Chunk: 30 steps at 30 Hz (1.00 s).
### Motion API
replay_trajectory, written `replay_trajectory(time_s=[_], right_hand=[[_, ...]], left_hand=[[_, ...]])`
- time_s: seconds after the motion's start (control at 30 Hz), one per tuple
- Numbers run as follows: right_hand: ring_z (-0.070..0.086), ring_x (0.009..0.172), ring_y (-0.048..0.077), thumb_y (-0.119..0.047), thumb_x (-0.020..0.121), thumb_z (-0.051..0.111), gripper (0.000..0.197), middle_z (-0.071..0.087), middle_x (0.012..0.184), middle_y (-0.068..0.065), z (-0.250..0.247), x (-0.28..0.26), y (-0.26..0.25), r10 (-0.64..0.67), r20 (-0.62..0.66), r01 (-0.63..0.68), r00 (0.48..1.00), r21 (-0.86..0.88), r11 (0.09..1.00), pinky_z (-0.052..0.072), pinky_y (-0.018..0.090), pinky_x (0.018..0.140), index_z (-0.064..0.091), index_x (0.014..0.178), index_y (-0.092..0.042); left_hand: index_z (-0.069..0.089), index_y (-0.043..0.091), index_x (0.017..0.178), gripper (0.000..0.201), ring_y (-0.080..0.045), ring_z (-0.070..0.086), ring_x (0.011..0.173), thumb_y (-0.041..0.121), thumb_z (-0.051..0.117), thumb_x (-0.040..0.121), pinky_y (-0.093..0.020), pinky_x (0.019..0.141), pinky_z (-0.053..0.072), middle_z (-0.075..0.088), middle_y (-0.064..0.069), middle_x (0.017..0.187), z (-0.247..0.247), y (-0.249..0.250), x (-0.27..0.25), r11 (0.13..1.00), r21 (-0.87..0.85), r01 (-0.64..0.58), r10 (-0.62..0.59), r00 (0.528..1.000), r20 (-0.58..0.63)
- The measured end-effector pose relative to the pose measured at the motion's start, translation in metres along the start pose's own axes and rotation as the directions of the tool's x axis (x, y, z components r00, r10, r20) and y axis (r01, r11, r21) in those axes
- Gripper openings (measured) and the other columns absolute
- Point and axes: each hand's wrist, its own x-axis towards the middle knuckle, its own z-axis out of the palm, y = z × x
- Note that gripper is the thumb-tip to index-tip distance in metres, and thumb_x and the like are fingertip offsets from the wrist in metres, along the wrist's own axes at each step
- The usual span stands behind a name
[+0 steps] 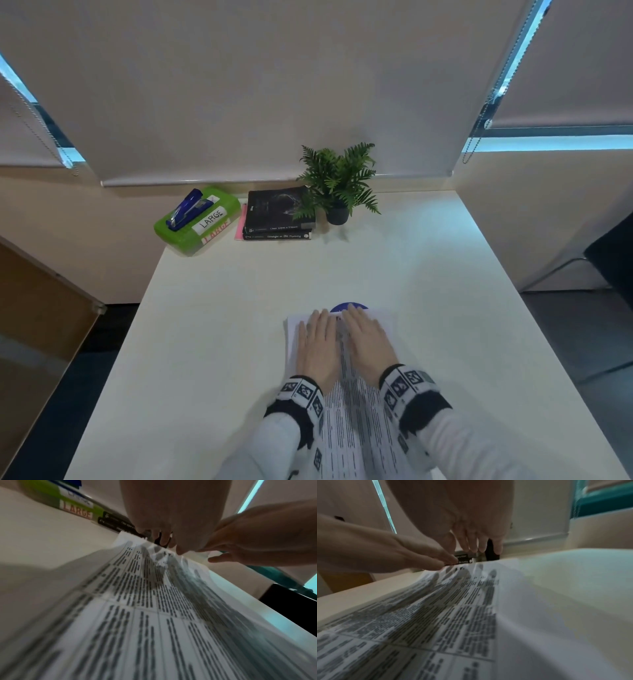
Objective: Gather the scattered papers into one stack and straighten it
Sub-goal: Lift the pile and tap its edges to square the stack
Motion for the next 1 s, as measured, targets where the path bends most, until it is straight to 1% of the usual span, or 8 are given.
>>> replay_trajectory(time_s=[0.07,0.13,0.23,0.4,0.57,0.67,0.77,1.0], right_hand=[[-0.005,0.146,0.017,-0.022,0.098,0.021,0.056,-0.005,0.159,0.002,0.012,0.012,0.0,-0.012,0.135,0.024,0.991,-0.082,0.996,0.002,0.04,0.119,0.003,0.15,-0.015],[-0.011,0.146,0.02,-0.035,0.092,0.0,0.061,-0.012,0.158,0.002,0.022,0.019,0.003,-0.006,0.237,0.042,0.972,-0.148,0.988,-0.002,0.043,0.118,-0.005,0.15,-0.014],[-0.02,0.143,0.019,-0.053,0.073,-0.035,0.086,-0.015,0.156,0.0,0.043,0.026,0.018,-0.023,0.214,0.055,0.977,-0.148,0.987,-0.001,0.046,0.118,-0.013,0.147,-0.014],[-0.013,0.145,0.02,-0.04,0.099,0.009,0.055,-0.007,0.158,0.002,0.052,0.026,0.039,0.028,0.114,0.0,0.993,-0.235,0.972,0.004,0.041,0.109,0.007,0.149,-0.017],[-0.022,0.143,0.017,-0.058,0.094,0.011,0.071,-0.013,0.157,0.005,0.046,0.025,0.052,0.104,0.079,-0.09,0.991,-0.163,0.982,-0.007,0.037,0.114,0.0,0.149,-0.016],[-0.031,0.137,0.018,-0.081,0.071,0.003,0.101,-0.033,0.147,0.004,0.037,0.025,0.058,0.174,0.115,-0.163,0.978,-0.099,0.982,-0.015,0.037,0.114,-0.026,0.139,-0.012],[-0.026,0.14,0.02,-0.085,0.059,-0.006,0.112,-0.035,0.146,0.005,0.027,0.023,0.056,0.196,0.141,-0.186,0.97,-0.086,0.979,-0.011,0.038,0.114,-0.029,0.137,-0.008],[-0.025,0.14,0.015,-0.087,0.06,0.002,0.113,-0.034,0.147,0.002,0.028,0.023,0.057,0.221,0.128,-0.22,0.967,-0.022,0.975,-0.01,0.04,0.116,-0.03,0.137,-0.01]], left_hand=[[0.009,0.009,0.15,0.061,-0.028,0.001,0.147,0.027,0.011,0.091,-0.045,0.116,-0.004,0.002,-0.008,0.159,0.01,-0.005,0.01,0.999,0.052,0.007,-0.01,0.998,0.055],[0.03,0.008,0.145,0.063,-0.03,0.022,0.143,0.032,0.018,0.087,-0.05,0.117,0.012,0.031,-0.012,0.152,0.024,-0.011,0.013,0.995,0.101,-0.012,0.004,0.997,0.074],[0.014,0.009,0.15,0.057,-0.026,0.001,0.146,0.03,0.014,0.096,-0.045,0.113,0.006,0.037,-0.01,0.149,0.041,-0.022,0.013,0.998,0.055,-0.04,0.034,0.994,0.099],[0.015,0.015,0.15,0.066,-0.02,0.002,0.145,0.053,0.016,0.097,-0.038,0.113,0.004,0.004,-0.006,0.158,0.04,-0.028,0.015,0.999,0.024,-0.028,0.025,0.993,0.111],[0.024,0.016,0.149,0.087,-0.024,0.01,0.144,0.076,0.025,0.085,-0.042,0.112,0.004,0.019,-0.013,0.156,0.037,-0.037,0.018,0.999,0.022,0.046,-0.048,0.994,0.095],[-0.001,0.018,0.151,0.106,-0.025,-0.009,0.145,0.087,0.022,0.074,-0.039,0.118,-0.006,-0.005,-0.014,0.157,0.03,-0.041,0.018,0.993,-0.016,0.115,-0.114,0.99,0.089],[-0.031,0.015,0.141,0.117,-0.023,-0.031,0.14,0.091,0.017,0.067,-0.04,0.116,-0.014,-0.037,-0.007,0.149,0.022,-0.04,0.019,0.988,-0.043,0.148,-0.14,0.977,0.16],[-0.036,0.012,0.136,0.129,-0.016,-0.033,0.138,0.094,0.026,0.058,-0.04,0.116,-0.015,-0.041,-0.002,0.145,0.018,-0.042,0.018,0.975,-0.129,0.18,-0.154,0.97,0.19]])
